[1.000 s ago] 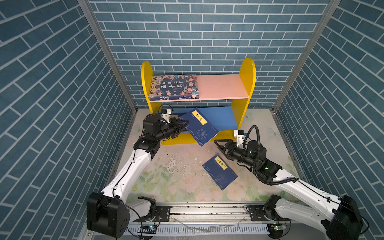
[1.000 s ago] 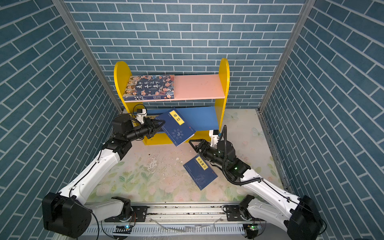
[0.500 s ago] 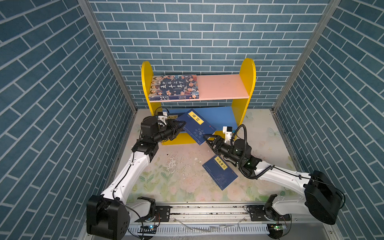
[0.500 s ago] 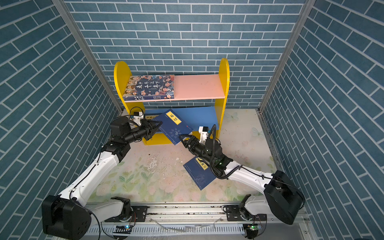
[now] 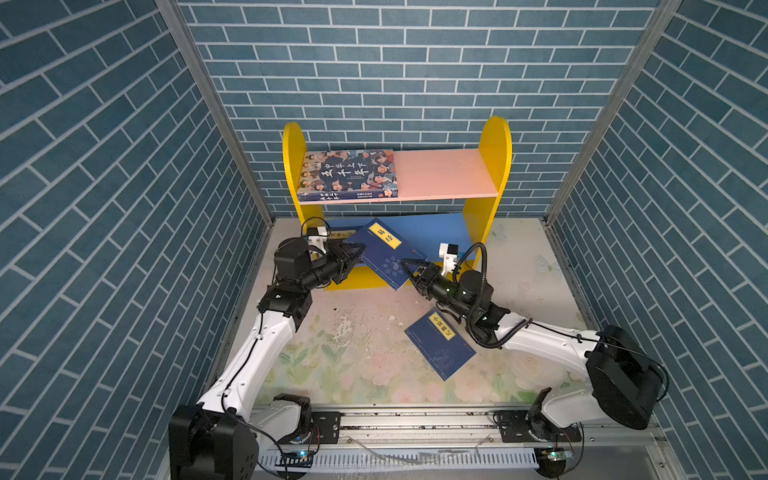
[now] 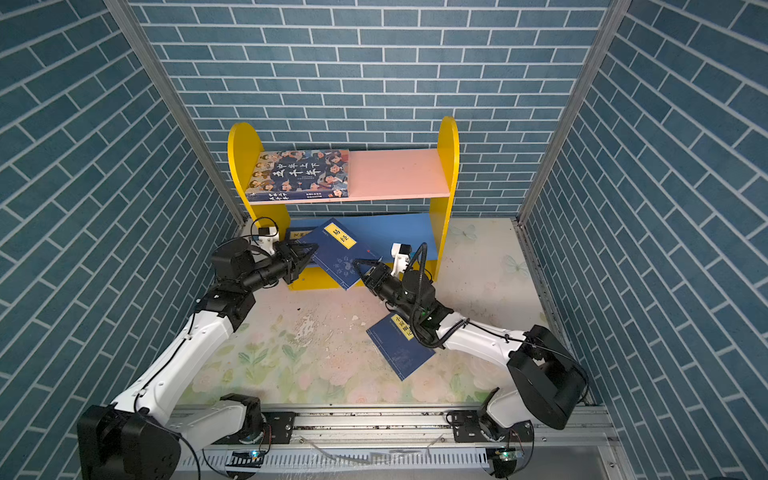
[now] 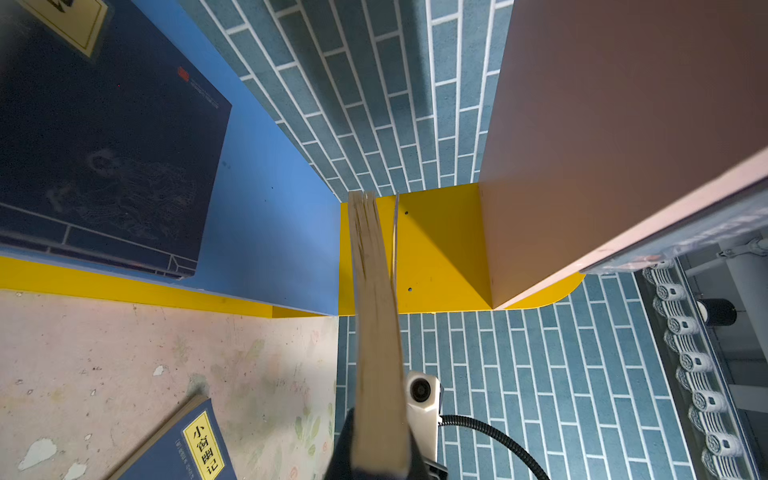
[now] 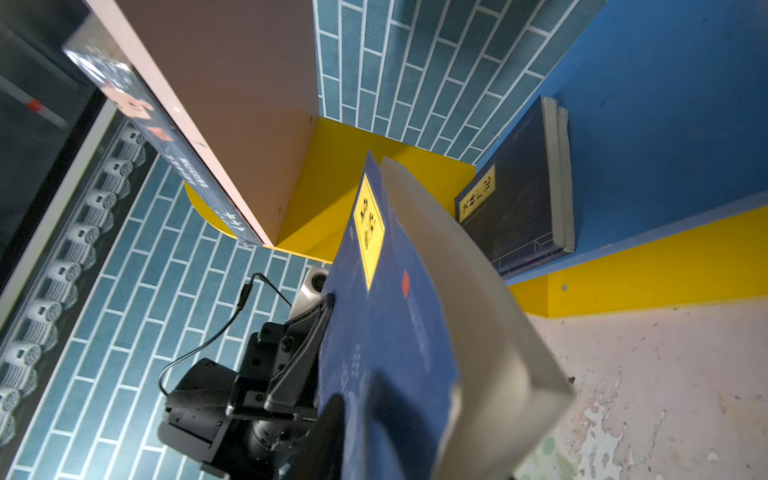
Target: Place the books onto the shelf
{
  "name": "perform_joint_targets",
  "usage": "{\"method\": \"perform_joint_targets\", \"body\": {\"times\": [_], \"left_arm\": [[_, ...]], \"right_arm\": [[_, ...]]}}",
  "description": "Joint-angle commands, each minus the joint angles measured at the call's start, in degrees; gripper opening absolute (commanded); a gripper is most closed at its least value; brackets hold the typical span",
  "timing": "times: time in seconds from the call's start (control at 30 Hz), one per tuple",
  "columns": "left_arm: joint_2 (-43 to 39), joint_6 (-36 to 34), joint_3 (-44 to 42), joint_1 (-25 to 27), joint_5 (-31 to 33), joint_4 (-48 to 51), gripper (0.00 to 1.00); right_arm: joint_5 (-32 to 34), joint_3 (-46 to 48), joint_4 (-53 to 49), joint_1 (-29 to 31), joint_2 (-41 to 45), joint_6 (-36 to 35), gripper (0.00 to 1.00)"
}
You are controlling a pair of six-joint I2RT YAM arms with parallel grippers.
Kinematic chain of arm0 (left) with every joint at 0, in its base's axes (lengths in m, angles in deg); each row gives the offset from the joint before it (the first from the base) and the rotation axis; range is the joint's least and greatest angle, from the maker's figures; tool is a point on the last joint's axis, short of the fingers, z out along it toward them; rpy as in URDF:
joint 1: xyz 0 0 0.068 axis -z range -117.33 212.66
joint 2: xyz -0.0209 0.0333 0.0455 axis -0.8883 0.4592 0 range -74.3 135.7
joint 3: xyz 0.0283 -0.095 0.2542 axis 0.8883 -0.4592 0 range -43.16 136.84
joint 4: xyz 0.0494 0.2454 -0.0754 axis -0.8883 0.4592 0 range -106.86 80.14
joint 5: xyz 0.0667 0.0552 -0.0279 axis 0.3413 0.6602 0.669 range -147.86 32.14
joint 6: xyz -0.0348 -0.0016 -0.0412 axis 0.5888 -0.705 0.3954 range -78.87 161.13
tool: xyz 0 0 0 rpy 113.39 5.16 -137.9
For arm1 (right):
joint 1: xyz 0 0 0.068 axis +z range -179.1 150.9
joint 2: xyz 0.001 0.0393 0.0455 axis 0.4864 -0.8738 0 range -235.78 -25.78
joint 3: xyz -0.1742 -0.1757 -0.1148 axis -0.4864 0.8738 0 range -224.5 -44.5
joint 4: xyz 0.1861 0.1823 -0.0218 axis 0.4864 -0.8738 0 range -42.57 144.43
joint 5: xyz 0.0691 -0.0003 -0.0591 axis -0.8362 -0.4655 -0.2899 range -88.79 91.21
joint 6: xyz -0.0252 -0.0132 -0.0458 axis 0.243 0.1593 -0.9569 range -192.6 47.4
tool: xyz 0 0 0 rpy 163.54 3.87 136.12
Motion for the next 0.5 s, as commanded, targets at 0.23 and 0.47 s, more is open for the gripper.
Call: {"method": "perform_joint_targets", "body": {"times": [0.23, 0.47], "left_arm": [[-1.68, -1.74, -2.37, -2.46, 0.03, 7.15, 0.11], [-0.97, -2.48, -3.06, -3.32, -0.02, 8.17, 0.36]], "right_arm": [[-3.2, -4.97, 6.57, -3.48, -8.18, 0.54, 0.05], [-12.37, -10.97, 11.08, -7.59, -16.35, 2.26, 0.01]]}}
